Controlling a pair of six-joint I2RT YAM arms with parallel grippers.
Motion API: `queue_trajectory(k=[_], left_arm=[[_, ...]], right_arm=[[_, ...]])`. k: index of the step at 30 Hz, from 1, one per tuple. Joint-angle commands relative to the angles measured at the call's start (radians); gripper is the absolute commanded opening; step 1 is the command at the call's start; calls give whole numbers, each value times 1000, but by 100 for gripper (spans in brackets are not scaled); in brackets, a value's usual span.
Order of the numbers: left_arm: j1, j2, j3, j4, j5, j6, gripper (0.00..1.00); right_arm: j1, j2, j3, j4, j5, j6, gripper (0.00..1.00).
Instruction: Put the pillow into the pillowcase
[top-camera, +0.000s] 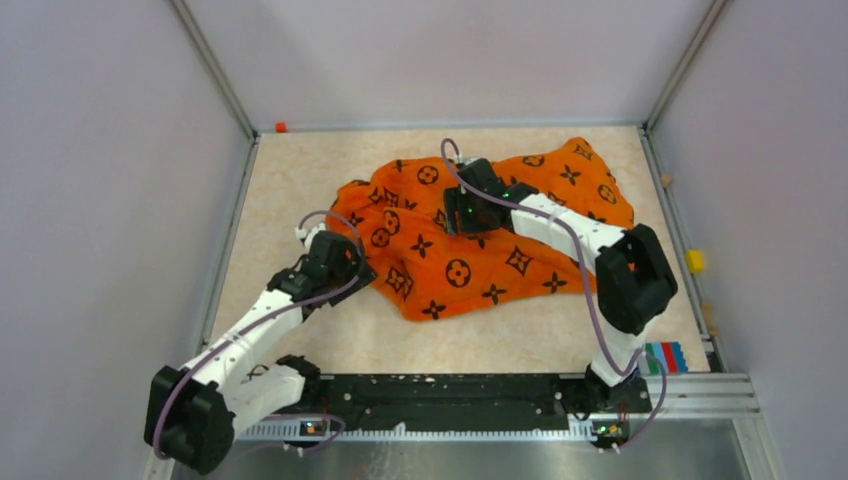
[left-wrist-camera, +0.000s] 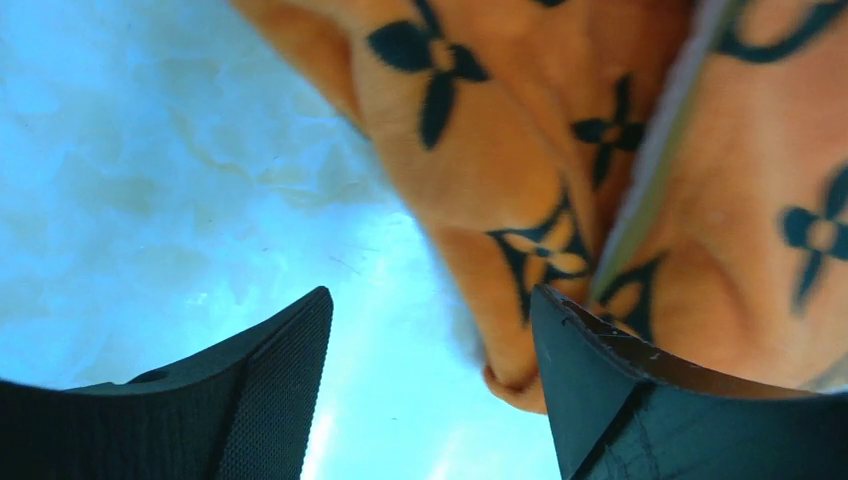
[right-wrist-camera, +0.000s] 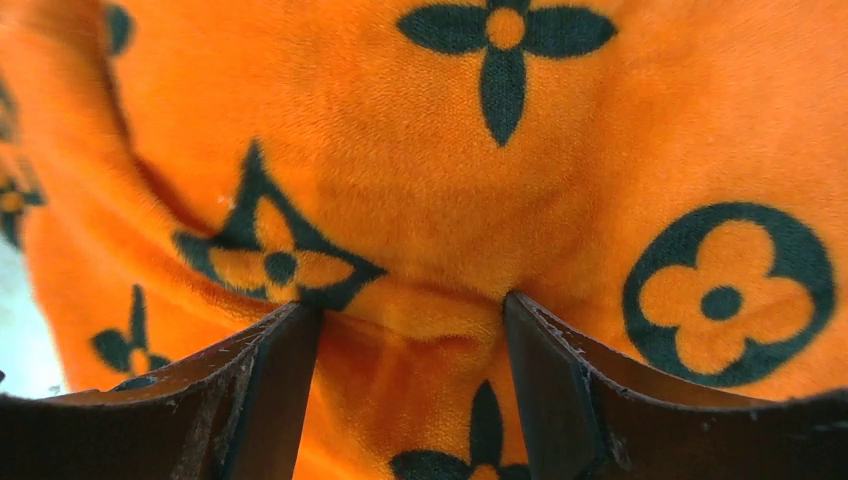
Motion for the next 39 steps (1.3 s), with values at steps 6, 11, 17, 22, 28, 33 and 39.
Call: queue_trajectory(k=[6, 11, 17, 22, 28, 33, 39], left_arm=[[1, 308, 5, 199, -99, -105, 63], [-2, 432, 105, 209, -186, -84, 60], [-4, 594, 205, 197, -229, -2, 4], [-4, 459, 296, 70, -283, 170, 0], [-6, 244, 510, -154, -263, 391, 0], [-4, 236, 587, -241, -160, 409, 0], [30, 317, 506, -195, -46, 359, 69]], right_arm=[[-9, 72, -19, 99, 20, -33, 66], [-23, 59, -33, 114, 16, -36, 65], [-32, 57, -32, 121, 9, -39, 65], [-34, 52, 24, 74, 41, -75, 64], [-56, 43, 132, -4, 52, -101, 64], [-59, 93, 210, -46, 33, -111, 64], [-60, 165, 241, -72, -5, -113, 64]])
